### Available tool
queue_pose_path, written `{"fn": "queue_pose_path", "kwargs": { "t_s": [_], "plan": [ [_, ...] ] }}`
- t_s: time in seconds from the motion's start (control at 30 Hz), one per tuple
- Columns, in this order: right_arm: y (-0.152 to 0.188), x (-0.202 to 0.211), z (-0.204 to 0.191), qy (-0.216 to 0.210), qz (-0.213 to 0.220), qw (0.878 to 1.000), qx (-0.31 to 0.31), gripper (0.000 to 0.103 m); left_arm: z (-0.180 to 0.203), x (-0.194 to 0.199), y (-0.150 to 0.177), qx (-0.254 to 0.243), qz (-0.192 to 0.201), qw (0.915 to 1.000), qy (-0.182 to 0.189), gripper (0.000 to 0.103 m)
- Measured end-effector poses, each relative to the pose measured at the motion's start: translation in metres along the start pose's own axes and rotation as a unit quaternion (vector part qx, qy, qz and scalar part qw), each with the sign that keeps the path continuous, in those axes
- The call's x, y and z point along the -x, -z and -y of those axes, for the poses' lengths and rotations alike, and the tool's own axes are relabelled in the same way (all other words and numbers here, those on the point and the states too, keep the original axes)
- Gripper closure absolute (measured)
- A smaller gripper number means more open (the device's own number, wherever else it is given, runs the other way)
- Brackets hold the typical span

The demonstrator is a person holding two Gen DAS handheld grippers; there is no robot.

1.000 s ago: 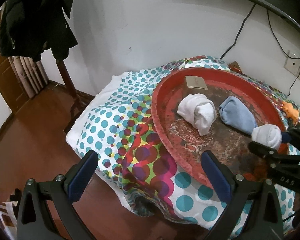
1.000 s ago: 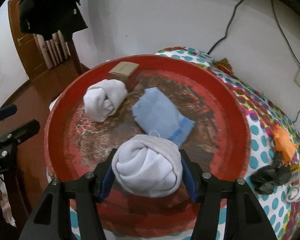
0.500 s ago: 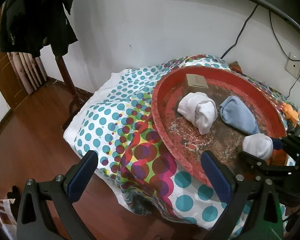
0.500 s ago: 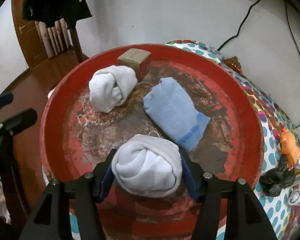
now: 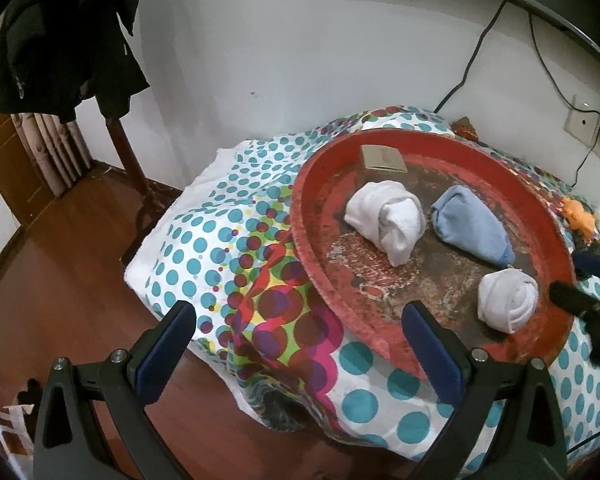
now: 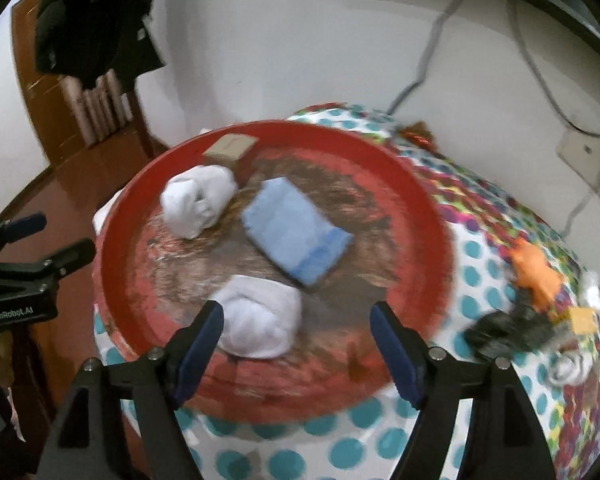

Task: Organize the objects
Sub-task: 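Open the right tool to drop the sock onto the tray, then move the right tool to the remaining white sock and grasp it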

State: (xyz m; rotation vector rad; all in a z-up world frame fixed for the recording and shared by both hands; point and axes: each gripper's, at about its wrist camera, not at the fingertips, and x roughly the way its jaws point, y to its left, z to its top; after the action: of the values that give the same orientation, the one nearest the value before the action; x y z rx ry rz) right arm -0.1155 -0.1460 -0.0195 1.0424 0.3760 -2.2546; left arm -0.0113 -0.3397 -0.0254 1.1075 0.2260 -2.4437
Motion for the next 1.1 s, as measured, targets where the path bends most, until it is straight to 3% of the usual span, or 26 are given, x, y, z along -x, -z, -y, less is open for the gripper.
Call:
{"fn": "queue_pose_path", "kwargs": {
  "t_s": [0.23, 0.33, 0.43, 0.53, 0.73, 0.97, 1.1],
  "plan": [
    [0.022, 0.017, 0.085, 0.072, 0.000, 0.993, -0.090, 0.025, 0.010, 0.004, 0.001, -0.015, 0.009, 0.9998, 0.004, 0.000],
    [0.038, 0.025, 0.129, 0.146, -0.006, 0.981, -0.127, 0.025, 0.014, 0.009, -0.001, -0.015, 0.015, 0.9998, 0.002, 0.000],
    [0.055, 0.029, 0.172, 0.172, -0.016, 0.968, -0.184, 0.025, 0.016, 0.014, -0.003, -0.013, 0.023, 0.9995, 0.015, 0.000],
    [0.068, 0.028, 0.206, 0.175, -0.021, 0.956, -0.234, 0.025, 0.021, 0.018, -0.003, -0.021, 0.031, 0.9992, 0.017, 0.000],
    [0.076, 0.016, 0.241, 0.158, -0.026, 0.947, -0.277, 0.025, 0.030, 0.015, -0.001, -0.035, 0.025, 0.9988, 0.023, 0.000],
    [0.072, -0.005, 0.255, 0.170, -0.025, 0.941, -0.290, 0.025, 0.042, 0.020, -0.004, -0.040, 0.021, 0.9975, 0.054, 0.000],
    [0.077, -0.010, 0.261, 0.180, -0.022, 0.942, -0.283, 0.025, 0.066, 0.028, -0.012, -0.084, 0.031, 0.9948, 0.049, 0.000]
  ]
}}
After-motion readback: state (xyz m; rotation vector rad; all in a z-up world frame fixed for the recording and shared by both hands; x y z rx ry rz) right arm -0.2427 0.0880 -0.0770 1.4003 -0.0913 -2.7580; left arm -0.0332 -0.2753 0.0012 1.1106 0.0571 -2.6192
